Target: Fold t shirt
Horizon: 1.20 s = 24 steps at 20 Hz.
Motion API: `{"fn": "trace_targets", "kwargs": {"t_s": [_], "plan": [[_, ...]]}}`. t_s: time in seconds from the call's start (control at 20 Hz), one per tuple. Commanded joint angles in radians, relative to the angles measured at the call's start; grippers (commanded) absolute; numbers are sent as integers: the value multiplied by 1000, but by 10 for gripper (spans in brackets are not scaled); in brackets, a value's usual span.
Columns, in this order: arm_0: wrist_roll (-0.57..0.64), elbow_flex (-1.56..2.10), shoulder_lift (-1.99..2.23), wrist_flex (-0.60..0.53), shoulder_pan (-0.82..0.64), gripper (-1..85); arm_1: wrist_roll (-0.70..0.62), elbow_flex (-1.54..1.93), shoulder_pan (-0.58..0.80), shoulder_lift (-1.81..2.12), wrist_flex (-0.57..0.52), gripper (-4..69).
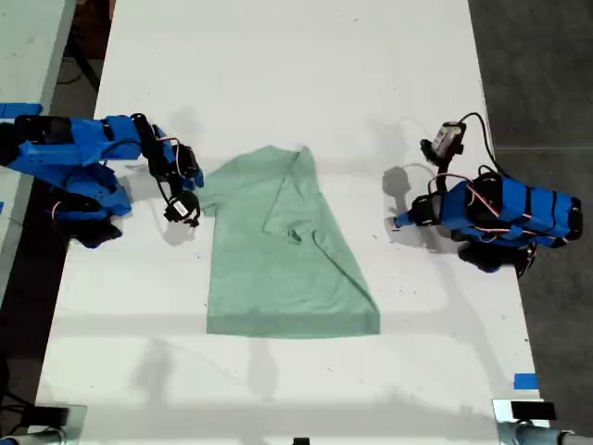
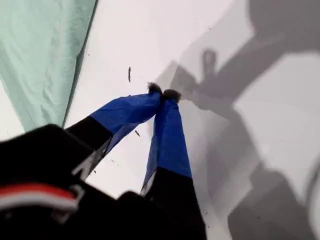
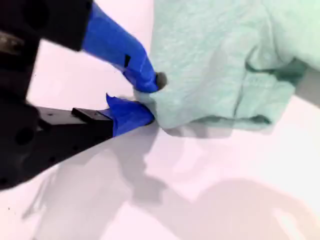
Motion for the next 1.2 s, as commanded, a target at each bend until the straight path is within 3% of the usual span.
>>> {"fn": "trace_targets", "kwargs": {"t_s": [0.0,0.25,0.4,0.55,0.9,1.0,1.05,1.1,1.15], "plan": [[-20,-43,-55,17,32,-2,5,38,-6,11,3,8],[-55,-302,-71,229,112,-2,5,38,-6,11,3,8],[-21,-637,-153,431,126,-3,3,38,-5,11,3,8],[18,-986,-319,534,164,-3,2,38,-5,11,3,8],[26,-1618,-839,571,314,-3,-8,38,-6,11,3,8],[20,-1669,-911,531,354,-3,-9,38,-6,11,3,8],[8,-1669,-927,523,368,29,-11,38,-6,11,3,8],[3,-1669,-933,517,383,203,-12,38,-6,11,3,8],[2,-1669,-933,518,390,300,-14,38,-6,11,3,8]]}}
